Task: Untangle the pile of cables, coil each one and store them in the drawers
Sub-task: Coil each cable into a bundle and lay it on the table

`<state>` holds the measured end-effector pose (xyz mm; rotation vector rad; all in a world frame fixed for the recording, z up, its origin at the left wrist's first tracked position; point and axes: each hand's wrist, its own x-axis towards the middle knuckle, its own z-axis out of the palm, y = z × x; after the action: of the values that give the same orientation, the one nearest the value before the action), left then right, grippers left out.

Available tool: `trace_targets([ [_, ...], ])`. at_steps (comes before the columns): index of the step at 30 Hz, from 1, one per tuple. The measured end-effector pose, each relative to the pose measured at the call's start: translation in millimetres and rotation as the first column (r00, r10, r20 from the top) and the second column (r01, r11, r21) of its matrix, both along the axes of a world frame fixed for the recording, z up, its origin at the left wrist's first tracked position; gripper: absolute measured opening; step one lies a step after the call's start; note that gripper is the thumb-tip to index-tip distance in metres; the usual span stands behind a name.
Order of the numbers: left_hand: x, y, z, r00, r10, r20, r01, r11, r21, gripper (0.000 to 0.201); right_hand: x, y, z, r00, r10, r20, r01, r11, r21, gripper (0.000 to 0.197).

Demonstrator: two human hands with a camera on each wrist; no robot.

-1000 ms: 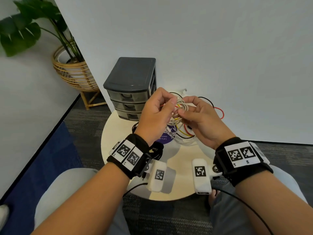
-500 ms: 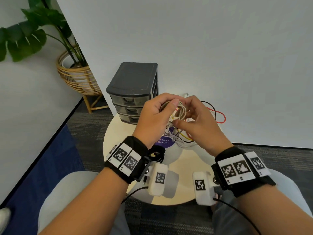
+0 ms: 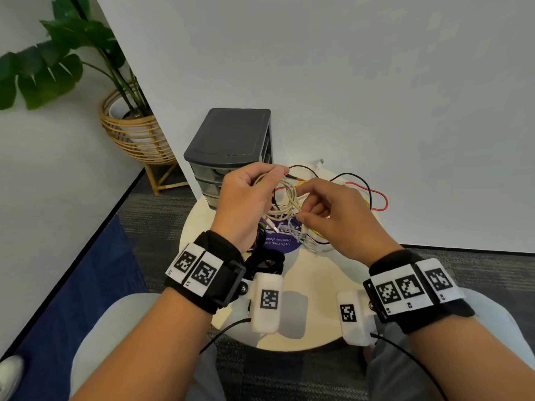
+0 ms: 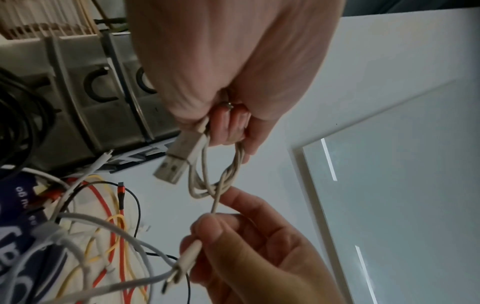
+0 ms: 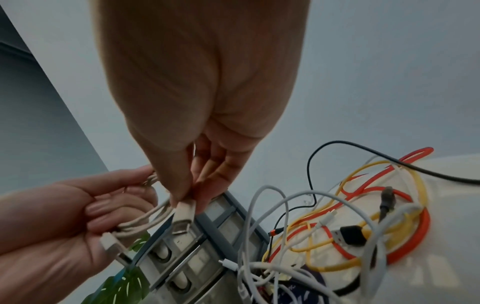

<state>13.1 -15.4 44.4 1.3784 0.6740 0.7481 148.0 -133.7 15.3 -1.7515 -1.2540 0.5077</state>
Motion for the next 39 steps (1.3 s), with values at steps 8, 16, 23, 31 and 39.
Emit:
trace_targets([
  [8,0,0,1,0.993,0.017,0.118,0.003,0.985,-0.170,0.024,-20,8,2,0.904,0.037,-0.425,-0.048,0.999,-0.015,0.054],
  [16,-2,3,-2,0.986,0.027,0.166,0.016,0.967,-0.253,0.027,-23,8,2,0.899,-0.001,-0.439,0.015,0.999,0.029,0.044],
  [23,2,-4,-4,0.992,-0.040,0.118,0.063,0.978,-0.197,0.026,-23,9,-1,0.847,-0.043,-0.530,0.119,0.987,0.110,0.026],
  [31,-2,-8,0,0.967,-0.222,0.124,0.247,0.937,-0.248,0.044,-11,12,-15,0.915,-0.115,-0.388,0.146,0.988,0.050,0.029],
  [39,-10,-3,-13,0.940,-0.293,-0.175,0.313,0.945,0.099,0.050,-4,8,-15,0.965,-0.167,-0.204,0.178,0.983,0.038,0.040],
])
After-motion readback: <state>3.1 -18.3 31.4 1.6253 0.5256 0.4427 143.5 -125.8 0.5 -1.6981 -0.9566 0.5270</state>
